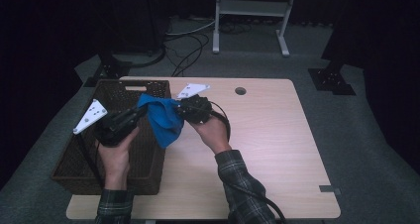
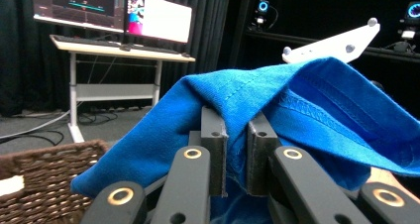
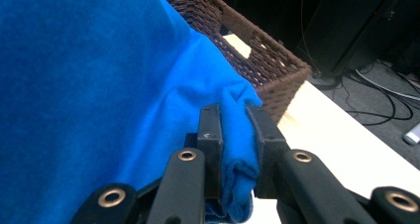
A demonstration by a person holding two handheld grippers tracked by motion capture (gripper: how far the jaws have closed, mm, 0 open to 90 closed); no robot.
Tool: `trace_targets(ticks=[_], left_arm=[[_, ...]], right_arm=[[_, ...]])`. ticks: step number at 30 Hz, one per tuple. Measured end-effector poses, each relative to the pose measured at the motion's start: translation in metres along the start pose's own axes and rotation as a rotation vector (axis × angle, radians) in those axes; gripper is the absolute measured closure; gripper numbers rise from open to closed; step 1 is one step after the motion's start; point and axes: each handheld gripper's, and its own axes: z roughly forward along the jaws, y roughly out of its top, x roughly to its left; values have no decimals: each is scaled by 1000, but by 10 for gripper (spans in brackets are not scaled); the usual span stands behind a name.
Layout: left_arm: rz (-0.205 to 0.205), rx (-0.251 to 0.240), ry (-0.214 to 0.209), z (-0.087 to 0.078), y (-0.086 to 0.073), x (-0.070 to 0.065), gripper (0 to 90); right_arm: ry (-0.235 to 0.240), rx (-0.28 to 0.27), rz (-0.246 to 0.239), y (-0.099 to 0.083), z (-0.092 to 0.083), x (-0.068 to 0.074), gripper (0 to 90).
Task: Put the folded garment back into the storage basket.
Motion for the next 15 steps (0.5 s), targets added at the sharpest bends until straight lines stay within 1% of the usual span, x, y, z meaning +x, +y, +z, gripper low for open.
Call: trace_targets(ticks=[6,11,12,15], left_arm=[[11,-4,36,-11,2,9,823],[1,-17,58,-22,4,18,824],[5,-17,68,-25,4,20,823],[-10,-28,79,-31,3,28,823]], right_arm=[[19,-3,-3,9,16,8,782],[28,-3,-18,18,28,16,783],[30,-3,-20,20,30,17,782],[35,0,-25,26,37,20,783]])
